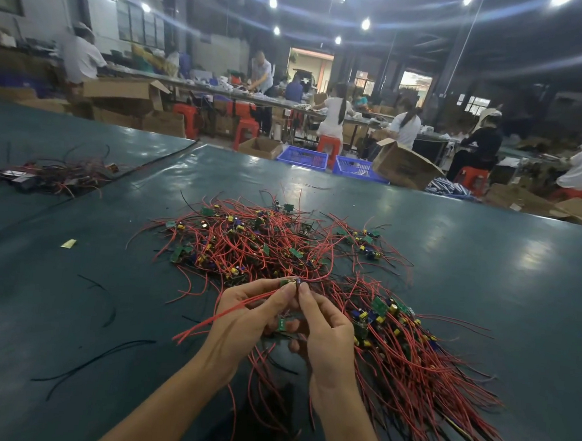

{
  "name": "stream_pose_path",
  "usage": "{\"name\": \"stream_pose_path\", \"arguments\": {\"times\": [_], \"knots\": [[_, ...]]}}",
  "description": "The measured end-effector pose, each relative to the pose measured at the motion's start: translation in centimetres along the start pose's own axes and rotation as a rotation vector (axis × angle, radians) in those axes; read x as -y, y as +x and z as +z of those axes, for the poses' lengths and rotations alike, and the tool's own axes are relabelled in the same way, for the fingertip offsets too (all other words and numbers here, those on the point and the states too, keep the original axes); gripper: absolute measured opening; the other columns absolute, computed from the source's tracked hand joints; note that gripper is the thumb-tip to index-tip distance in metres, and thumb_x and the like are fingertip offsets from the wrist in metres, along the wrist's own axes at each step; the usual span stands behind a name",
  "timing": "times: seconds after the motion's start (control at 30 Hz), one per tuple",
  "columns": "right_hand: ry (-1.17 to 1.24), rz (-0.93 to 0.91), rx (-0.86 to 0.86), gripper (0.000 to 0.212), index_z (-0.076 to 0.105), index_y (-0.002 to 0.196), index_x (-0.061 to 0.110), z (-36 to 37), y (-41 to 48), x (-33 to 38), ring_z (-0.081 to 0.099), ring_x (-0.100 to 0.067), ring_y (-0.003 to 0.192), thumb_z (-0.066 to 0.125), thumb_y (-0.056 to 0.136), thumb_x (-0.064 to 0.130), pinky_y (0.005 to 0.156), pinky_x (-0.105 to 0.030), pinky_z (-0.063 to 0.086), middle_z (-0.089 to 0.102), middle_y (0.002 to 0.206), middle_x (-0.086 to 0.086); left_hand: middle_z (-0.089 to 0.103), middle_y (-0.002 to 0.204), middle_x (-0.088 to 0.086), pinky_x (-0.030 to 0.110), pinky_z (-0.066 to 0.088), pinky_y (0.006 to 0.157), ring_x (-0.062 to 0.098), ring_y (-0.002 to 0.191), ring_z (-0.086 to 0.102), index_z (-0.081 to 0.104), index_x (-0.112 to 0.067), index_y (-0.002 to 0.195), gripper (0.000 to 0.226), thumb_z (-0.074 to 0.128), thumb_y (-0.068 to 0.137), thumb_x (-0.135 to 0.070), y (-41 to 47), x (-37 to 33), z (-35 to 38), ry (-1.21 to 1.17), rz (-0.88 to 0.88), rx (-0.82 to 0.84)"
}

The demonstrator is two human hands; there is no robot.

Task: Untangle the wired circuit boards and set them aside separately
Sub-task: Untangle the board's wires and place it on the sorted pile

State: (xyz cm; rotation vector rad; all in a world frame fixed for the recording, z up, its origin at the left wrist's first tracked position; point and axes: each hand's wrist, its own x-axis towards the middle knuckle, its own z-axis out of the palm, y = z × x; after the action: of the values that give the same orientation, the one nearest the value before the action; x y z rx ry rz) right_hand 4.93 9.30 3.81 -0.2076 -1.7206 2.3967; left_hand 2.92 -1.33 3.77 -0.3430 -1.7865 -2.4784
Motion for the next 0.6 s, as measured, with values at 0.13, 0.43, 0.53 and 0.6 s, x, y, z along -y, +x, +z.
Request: {"name": "stream_pose_path", "arguments": {"times": [0.13,0.43,0.53,0.6], "knots": [[-0.001,-0.029,0.027,0.014,0.080,0.078,0.025,0.0,-0.1,0.1,0.050,-0.008,0.052,0.072,0.076,0.037,0.043,-0.021,0.040,0.070,0.070,0.000,0.064,0.060,-0.004,0.016,0.040,0.047,0.005,0.047,0.045,0.077,-0.012,0.092,0.024,0.068,0.076,-0.028,0.1,-0.1,-0.3,0.040,0.000,0.017],[0.152,-0.194,-0.280,0.010,0.075,0.078,0.016,-0.8,0.5,0.4,0.063,-0.008,0.054,0.074,0.083,0.025,0.039,-0.019,0.044,0.074,0.074,-0.001,0.070,0.071,-0.001,0.018,0.044,0.050,0.007,0.050,0.051,0.074,-0.022,0.101,0.029,0.063,0.080,-0.039,0.2,0.5,-0.2,0.164,-0.087,0.094],[0.168,-0.277,-0.407,0.012,0.067,0.088,0.015,-1.3,0.8,0.7,0.064,-0.003,0.060,0.073,0.084,0.025,0.039,-0.017,0.044,0.071,0.075,0.004,0.070,0.071,-0.001,0.016,0.043,0.050,0.007,0.049,0.051,0.074,-0.018,0.098,0.020,0.057,0.093,-0.027,0.3,0.8,-0.4,0.200,-0.122,0.055],[0.166,-0.352,-0.464,0.011,0.064,0.088,0.017,-1.6,1.1,0.9,0.065,-0.001,0.067,0.071,0.085,0.026,0.043,-0.018,0.049,0.070,0.078,0.006,0.069,0.068,-0.001,0.015,0.042,0.049,0.006,0.048,0.051,0.075,-0.014,0.094,0.023,0.054,0.096,-0.022,0.5,0.9,-0.5,0.205,-0.134,0.015]]}}
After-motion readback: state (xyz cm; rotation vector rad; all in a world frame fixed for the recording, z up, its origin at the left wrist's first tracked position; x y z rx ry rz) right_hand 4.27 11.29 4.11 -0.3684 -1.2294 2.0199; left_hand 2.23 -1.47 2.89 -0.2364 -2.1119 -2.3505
